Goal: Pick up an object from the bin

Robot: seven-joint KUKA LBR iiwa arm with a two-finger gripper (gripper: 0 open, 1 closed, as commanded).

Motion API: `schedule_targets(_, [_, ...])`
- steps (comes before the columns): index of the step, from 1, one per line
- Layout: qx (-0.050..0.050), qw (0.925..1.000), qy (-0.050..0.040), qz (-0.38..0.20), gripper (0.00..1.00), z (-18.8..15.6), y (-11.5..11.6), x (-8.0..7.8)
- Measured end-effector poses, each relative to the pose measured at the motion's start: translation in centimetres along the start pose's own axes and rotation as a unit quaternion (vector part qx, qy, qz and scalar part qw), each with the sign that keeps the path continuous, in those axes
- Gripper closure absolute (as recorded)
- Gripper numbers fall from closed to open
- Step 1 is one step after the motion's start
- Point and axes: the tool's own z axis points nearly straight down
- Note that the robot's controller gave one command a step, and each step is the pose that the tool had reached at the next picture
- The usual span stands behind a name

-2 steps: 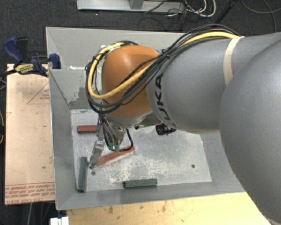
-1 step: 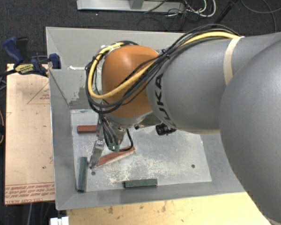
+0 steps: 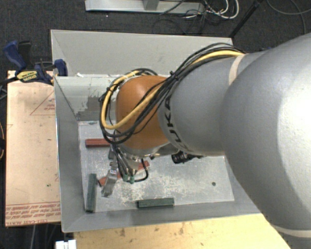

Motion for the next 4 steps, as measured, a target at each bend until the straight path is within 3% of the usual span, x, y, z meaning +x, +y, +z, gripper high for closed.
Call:
schedule_targets(1, [0.002,0.9961,0.0024,-0.089,0.0,3.9,-0.8,-0.1])
schedule_targets(2, [0.001,0.9943,0.0013,0.106,1.0,7.3,-1.4,-3.9])
schedule_targets(4, [0.001,0.9943,0.001,0.107,1.0,7.4,-1.4,-4.1])
